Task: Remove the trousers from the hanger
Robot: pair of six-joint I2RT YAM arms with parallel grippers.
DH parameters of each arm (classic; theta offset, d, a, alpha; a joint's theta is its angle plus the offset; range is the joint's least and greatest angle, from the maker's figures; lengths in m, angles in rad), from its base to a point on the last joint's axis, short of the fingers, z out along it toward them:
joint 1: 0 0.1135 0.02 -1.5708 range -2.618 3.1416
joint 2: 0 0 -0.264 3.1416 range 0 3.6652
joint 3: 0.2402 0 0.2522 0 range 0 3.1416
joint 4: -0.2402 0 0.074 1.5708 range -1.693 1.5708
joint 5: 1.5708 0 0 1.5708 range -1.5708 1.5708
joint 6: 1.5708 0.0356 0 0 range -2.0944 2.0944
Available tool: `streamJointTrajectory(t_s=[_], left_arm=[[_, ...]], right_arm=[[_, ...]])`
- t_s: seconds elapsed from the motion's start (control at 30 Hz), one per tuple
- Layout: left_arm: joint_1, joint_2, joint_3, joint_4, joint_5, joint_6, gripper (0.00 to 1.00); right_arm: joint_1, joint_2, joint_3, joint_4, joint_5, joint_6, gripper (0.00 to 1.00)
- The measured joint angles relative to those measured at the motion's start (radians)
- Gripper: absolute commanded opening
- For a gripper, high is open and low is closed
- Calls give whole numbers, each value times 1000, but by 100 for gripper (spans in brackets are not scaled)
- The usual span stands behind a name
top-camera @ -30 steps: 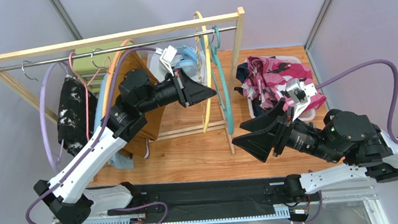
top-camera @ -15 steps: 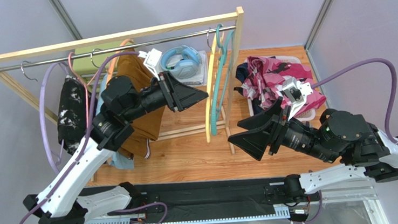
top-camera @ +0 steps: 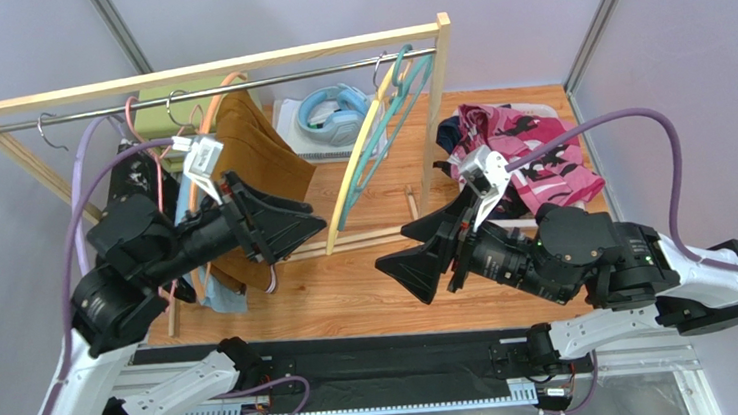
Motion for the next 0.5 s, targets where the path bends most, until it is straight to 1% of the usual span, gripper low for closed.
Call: streamJointTrajectory(t_s=[0.3,0.43,0.5], left_arm=[[0,-75,244,-368,-74,150,74],[0,-86,352,-526,-167,209,74],[0,-90,406,-600,-245,243,76]], right_arm=[[0,103,56,-3,-2,-21,78],[0,145,80,-2,-6,-25,78],[0,165,92,-2,-13,-26,78]])
